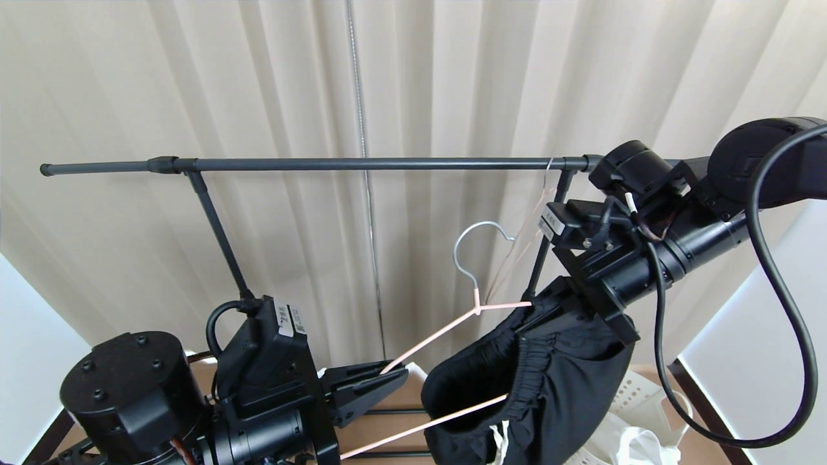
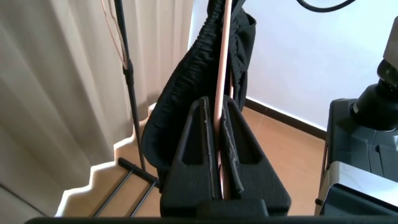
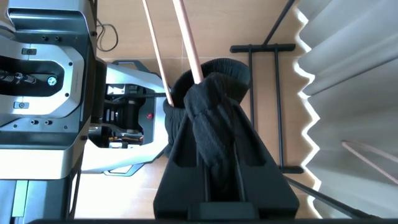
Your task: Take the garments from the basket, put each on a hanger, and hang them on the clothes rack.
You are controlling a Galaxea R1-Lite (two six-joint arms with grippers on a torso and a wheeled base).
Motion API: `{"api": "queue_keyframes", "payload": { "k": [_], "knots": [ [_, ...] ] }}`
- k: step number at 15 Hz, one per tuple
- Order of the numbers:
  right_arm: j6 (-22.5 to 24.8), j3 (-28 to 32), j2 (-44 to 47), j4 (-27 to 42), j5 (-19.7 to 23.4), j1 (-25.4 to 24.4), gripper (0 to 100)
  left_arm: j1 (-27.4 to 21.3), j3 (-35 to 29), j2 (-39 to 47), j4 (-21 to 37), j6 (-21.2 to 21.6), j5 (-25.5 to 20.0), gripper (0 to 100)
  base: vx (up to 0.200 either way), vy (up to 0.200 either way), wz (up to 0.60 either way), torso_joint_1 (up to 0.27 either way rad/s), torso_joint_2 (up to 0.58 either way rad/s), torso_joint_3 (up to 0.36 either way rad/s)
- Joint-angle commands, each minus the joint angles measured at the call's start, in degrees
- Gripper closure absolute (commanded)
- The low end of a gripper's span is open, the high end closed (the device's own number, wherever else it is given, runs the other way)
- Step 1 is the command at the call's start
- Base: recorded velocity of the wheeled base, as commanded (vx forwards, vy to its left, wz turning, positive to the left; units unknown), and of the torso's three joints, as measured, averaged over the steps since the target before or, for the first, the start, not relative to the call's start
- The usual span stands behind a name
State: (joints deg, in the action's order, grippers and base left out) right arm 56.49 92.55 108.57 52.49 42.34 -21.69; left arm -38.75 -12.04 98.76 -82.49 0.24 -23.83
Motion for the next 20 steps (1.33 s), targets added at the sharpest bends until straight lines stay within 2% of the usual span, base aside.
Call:
{"api": "queue_keyframes", "payload": {
  "k": [1,3,4,7,12,15,16,17,18,20],
  "knots": [
    [0.0,-0.1,-0.9,0.1,0.0,0.0,100,0.0,0.3,0.3,-0.9,-0.1,0.0,100,0.000,0.000,0.00,0.000,0.00,0.000],
    [0.0,-1.2,-1.5,-0.2,0.0,-0.1,100,0.1,0.5,0.3,-1.4,-0.1,0.0,100,0.000,0.000,0.00,0.000,0.00,0.000],
    [0.0,-1.4,-2.0,0.0,0.0,-0.1,100,0.1,0.4,0.3,-1.5,-0.2,0.0,0,0.000,0.000,0.00,0.000,0.00,0.000],
    [0.0,-2.6,-3.5,0.2,-0.1,-0.1,100,0.3,0.6,0.1,-1.6,-0.2,0.1,0,0.000,0.000,0.00,0.000,0.00,0.000],
    [-0.2,-4.5,-6.2,-0.2,-0.2,-1.2,100,6.1,1.7,-1.1,-1.8,-0.2,0.2,0,0.000,0.000,0.00,0.000,0.00,0.000],
    [-1.7,-4.2,-7.4,-0.2,-1.6,-1.2,100,12.1,8.3,-4.9,-7.5,-0.7,0.0,0,0.000,0.000,0.00,0.000,0.00,0.000],
    [-1.8,-4.1,-7.4,-0.3,-1.9,-1.2,100,12.3,8.6,-5.0,-7.5,-0.7,0.0,0,0.000,0.000,0.00,0.000,0.00,0.000],
    [-2.5,-4.0,-7.5,-0.5,-4.0,-1.2,100,13.5,12.0,-6.0,-7.5,-0.7,0.0,0,0.000,0.000,0.00,0.000,0.00,0.000],
    [-3.0,-3.7,-7.6,-0.5,-4.8,-1.2,100,13.5,12.0,-6.7,-7.5,-0.8,0.1,0,0.000,0.000,0.00,0.000,0.00,0.000],
    [-4.2,-2.6,-8.6,-0.7,-11.4,-1.2,100,14.9,12.0,-8.1,-7.5,-3.3,1.3,0,0.000,0.000,0.00,0.000,0.00,0.000]
  ]
}}
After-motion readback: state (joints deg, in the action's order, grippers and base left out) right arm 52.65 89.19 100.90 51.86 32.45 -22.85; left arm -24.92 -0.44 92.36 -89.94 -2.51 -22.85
